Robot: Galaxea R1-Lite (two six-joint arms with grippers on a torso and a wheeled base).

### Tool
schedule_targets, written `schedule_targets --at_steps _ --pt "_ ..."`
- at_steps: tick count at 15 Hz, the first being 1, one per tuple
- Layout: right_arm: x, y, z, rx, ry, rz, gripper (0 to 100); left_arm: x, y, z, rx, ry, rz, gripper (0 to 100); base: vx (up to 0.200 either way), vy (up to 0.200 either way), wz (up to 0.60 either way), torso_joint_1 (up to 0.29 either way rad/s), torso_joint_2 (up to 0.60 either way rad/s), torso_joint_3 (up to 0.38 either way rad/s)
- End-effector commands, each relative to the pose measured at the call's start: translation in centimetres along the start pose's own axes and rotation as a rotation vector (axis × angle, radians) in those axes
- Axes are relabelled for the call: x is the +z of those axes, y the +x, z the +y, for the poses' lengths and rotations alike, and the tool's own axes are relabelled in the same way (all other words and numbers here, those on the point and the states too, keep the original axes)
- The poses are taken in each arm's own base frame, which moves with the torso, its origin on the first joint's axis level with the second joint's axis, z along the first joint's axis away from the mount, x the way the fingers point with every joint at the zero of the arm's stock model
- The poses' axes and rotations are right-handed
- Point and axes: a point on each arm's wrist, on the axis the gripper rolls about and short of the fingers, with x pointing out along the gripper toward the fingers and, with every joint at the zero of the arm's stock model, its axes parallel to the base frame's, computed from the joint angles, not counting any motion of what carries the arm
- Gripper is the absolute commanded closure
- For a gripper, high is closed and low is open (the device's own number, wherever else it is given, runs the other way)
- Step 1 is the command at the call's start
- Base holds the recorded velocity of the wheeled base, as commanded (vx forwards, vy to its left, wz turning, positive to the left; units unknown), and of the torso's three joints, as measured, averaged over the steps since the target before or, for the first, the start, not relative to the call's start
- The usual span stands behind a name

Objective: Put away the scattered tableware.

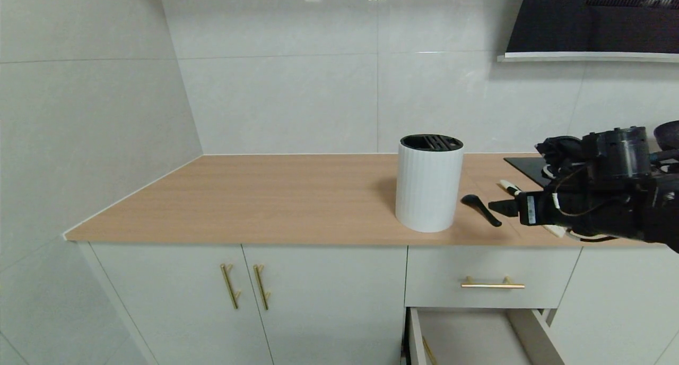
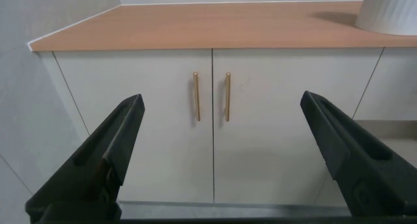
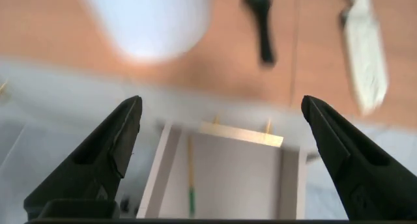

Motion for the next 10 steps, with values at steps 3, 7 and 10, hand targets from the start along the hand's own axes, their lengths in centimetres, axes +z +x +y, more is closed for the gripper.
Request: schedule_targets --at_steps 3,7,10 --pt "-0.1 10.8 -3.7 -0.031 -0.037 0.038 0 0.0 0.0 0.0 0.001 0.0 -0.001 0 0.0 0.0 0.0 0.0 0.0 0.0" --pt "-2.1 12.3 -4.7 0.035 -0.061 0.091 0 0.0 0.0 0.0 0.001 0.0 -0.001 0 0.0 0.0 0.0 0.0 0.0 0.0" --pt "-2.6 13.4 -4.9 0.059 -0.059 0.099 0 0.0 0.0 0.0 0.001 0.0 -0.001 0 0.0 0.0 0.0 0.0 0.0 0.0"
